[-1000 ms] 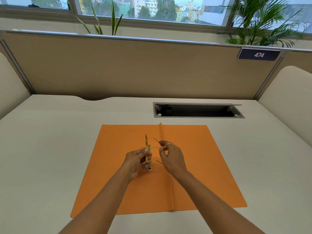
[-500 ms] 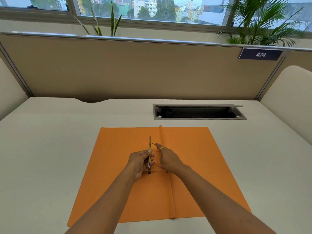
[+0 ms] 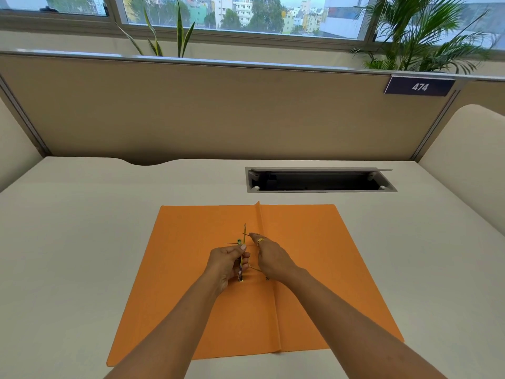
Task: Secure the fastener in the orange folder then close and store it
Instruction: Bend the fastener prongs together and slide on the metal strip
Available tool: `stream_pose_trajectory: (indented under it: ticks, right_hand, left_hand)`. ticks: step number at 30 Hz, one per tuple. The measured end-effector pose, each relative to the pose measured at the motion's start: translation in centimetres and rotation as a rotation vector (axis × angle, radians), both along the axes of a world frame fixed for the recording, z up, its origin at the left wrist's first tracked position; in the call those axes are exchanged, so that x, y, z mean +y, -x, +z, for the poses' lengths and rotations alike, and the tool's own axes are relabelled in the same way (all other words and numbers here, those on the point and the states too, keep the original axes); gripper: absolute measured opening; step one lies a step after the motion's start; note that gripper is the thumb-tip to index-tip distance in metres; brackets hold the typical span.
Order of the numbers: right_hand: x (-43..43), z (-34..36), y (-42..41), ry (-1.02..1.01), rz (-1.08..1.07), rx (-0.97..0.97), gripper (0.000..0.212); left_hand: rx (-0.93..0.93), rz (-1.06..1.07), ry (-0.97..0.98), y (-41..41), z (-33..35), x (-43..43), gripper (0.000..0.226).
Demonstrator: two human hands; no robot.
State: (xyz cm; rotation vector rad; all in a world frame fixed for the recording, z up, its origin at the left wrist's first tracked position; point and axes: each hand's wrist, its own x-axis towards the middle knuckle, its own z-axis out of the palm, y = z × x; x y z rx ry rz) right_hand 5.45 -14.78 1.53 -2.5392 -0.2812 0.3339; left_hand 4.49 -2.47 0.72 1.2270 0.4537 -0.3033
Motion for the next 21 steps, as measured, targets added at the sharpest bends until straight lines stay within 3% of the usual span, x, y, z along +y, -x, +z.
stream_pose_trajectory:
  ticks: [4,10,15,21]
  right_hand:
    - [-0.2,-0.4,0.2,-0.053,-0.034,-0.04,0.051]
    - [-1.2,-1.2,2.5,-0.317,-0.165,-0.239,0.02]
    - [-1.6,-2.0,4.3,-0.432,-0.185,-0.274,0.028]
    - [-1.9,-2.5,5.1,-0.43,-0.15,-0.229,0.03]
  left_hand:
    - [0.005,-0.013,0.009,0.0,0.0,-0.1,0.015]
    - [0.012,-0.021,0.02,-0.1,0.0,-0.2,0.016]
    - [0.006,-0.029,-0.015,-0.2,-0.2,-0.3,0.016]
    - [-0.001,-0.039,-0.026,-0.2,-0.3,-0.4,0.017]
